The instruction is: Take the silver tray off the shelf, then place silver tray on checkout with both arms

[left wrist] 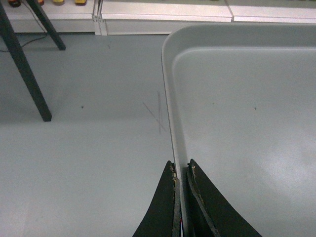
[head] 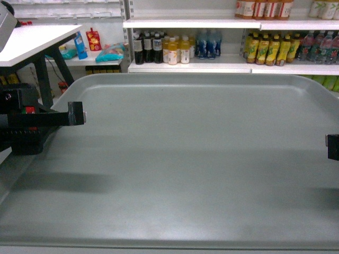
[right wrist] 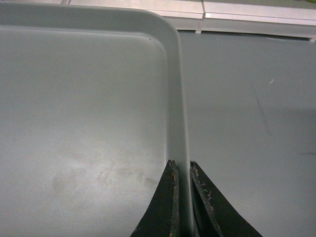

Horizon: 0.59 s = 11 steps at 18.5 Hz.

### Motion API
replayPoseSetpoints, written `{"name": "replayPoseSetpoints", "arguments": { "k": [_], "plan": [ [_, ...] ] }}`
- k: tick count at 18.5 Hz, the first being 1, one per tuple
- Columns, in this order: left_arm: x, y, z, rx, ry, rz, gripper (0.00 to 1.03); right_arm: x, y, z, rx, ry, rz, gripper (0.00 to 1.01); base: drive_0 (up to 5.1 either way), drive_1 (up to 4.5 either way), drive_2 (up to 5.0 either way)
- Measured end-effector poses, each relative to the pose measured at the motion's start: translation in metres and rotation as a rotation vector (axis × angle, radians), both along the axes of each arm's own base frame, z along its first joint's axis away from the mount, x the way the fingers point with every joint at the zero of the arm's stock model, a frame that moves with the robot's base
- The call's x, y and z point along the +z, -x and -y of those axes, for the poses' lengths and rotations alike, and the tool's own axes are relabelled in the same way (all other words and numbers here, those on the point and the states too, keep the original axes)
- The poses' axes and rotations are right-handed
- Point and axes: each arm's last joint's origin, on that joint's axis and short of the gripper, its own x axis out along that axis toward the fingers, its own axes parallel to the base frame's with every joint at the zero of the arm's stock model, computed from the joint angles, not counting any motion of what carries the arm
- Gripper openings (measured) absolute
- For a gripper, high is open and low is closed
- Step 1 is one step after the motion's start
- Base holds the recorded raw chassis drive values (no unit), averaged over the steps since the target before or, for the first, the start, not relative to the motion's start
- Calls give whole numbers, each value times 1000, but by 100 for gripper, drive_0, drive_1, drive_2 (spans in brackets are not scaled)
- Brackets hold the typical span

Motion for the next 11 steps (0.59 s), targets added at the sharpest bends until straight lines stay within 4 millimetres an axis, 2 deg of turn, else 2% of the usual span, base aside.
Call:
{"name": "replayPoseSetpoints", "arguments": {
  "k": [10, 11],
  "plan": [
    [0, 1, 0, 2, -3, -4, 4, 0, 1, 0, 1, 0, 0, 3, -3, -424, 418],
    [1, 1, 0, 2, -1, 1, 4, 1, 1, 0, 0, -1, 4, 3, 0, 0, 0]
  ]
}}
